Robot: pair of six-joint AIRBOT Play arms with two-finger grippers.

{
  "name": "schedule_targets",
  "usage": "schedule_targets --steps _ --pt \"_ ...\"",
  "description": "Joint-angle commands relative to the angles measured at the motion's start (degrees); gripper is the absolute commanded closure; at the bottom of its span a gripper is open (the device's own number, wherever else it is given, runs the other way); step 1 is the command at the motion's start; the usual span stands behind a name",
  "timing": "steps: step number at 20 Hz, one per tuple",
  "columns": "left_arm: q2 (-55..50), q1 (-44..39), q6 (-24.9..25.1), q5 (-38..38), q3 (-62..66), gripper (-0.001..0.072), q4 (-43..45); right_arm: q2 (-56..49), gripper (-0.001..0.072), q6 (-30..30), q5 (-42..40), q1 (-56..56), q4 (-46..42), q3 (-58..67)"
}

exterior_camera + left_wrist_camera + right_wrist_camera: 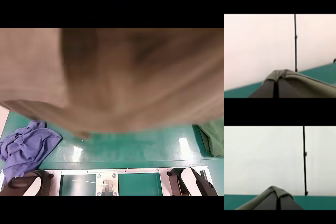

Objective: Fold the shirts.

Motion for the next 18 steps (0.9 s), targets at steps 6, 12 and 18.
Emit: schedule_targets --steps 6,12,18 --pt "-19.32 0.02 0.90 1.86 -27.17 0.0676 -5.46 -11.30 0.0696 -7.10 -11.04 12.92 -1.75 -33.24" --pt "-45.77 0.04 8.35 12.48 -29.40 0.0677 -16.11 -38.60 0.0696 -8.26 -14.05 17.33 -0.13 -34.88" --pt "-54.12 0.04 7.08 11.13 -18.64 0.0677 -14.16 -52.57 0.0697 -1.88 -6.40 17.00 -0.11 -22.91"
